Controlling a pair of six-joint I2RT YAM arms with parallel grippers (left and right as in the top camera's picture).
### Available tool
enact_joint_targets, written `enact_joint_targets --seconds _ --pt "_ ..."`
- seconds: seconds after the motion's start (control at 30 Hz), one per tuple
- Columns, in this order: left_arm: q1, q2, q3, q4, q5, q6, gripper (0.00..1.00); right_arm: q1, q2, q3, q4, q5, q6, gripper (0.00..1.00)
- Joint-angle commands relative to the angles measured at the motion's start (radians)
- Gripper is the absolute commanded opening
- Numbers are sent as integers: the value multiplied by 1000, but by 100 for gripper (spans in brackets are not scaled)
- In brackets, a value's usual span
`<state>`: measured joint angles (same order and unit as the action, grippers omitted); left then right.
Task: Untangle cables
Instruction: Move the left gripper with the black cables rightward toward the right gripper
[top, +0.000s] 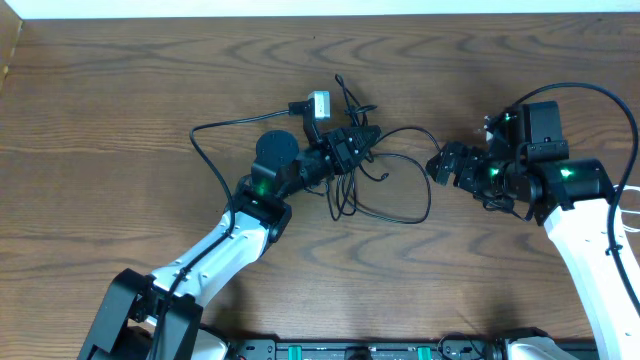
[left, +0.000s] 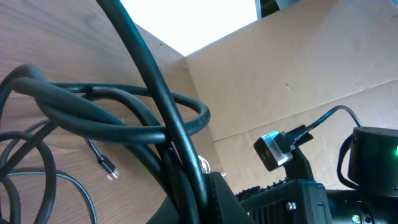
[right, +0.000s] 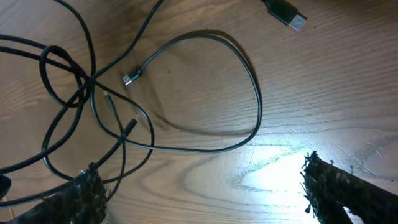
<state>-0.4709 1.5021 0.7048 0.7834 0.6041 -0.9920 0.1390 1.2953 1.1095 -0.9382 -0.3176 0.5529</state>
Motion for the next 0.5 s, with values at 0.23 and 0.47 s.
enact_joint_targets --seconds 0.23,0.47 --pt "58 -14 25 135 46 -80 9 5 -1 -1 -1 5 11 99" --pt "58 -14 63 134 171 -55 9 5 -1 -1 -1 5 11 99"
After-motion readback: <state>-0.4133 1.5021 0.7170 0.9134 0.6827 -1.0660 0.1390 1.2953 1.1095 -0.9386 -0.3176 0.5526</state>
